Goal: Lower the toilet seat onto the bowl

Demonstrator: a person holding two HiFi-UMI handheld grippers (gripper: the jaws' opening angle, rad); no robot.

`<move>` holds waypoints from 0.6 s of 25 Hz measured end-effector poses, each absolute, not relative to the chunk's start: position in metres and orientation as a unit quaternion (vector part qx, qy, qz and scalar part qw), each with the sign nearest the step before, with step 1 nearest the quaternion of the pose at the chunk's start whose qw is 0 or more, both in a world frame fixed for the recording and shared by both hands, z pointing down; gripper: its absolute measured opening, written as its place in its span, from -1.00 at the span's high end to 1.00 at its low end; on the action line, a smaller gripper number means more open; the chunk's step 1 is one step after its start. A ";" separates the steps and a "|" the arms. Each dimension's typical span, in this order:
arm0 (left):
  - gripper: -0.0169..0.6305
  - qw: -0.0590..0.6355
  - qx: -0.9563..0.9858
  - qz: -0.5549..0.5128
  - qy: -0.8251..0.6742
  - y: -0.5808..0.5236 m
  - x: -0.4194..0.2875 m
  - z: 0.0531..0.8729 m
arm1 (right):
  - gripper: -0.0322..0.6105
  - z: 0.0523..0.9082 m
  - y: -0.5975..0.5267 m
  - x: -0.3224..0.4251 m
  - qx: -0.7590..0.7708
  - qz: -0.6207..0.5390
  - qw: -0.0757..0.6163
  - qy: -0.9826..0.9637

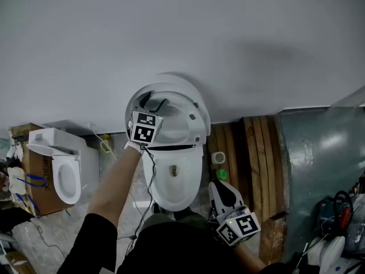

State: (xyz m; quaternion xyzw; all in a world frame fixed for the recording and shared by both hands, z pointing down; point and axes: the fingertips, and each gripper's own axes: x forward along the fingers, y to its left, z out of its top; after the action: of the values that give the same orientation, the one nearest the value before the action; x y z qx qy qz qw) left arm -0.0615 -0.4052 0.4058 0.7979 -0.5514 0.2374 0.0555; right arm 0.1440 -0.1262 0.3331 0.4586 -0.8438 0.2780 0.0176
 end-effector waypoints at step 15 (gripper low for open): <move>0.21 0.065 0.775 0.184 -0.601 -0.365 -0.056 0.388 | 0.74 0.344 -0.140 0.144 0.430 0.295 0.012 -0.853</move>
State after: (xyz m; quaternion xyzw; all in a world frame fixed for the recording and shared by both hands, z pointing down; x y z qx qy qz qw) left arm -0.0560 -0.3647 0.3882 0.7750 -0.6013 0.1836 0.0645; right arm 0.1439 -0.1400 0.3435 0.4302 -0.8532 0.2947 0.0122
